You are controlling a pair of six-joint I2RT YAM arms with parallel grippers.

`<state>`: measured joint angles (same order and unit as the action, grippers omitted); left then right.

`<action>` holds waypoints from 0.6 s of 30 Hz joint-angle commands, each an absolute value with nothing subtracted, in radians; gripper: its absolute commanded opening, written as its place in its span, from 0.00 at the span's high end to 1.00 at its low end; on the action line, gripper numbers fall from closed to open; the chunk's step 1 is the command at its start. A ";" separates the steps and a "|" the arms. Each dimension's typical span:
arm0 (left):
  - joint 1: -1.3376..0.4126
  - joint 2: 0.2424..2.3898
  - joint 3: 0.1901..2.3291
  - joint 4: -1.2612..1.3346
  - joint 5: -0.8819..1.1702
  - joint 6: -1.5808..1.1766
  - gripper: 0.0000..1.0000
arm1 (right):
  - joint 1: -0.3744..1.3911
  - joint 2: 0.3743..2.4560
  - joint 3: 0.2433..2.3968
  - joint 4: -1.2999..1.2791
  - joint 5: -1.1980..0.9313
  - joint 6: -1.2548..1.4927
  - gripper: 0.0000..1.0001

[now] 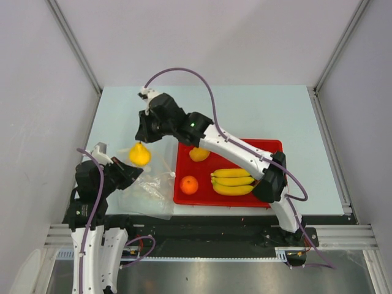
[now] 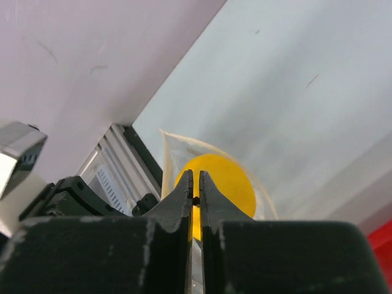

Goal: Open the zip-top bag and remove the fake food

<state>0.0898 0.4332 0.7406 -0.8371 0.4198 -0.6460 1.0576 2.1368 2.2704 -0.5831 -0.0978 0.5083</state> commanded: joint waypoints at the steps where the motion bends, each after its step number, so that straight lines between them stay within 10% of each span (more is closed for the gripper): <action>1: 0.089 0.422 0.767 -0.876 0.353 -0.643 1.00 | 0.999 1.997 2.370 -0.658 -0.012 0.427 1.00; 18: 0.089 0.753 0.871 -0.694 0.029 -0.687 0.97 | 0.701 1.436 1.504 -0.643 -0.096 0.445 1.00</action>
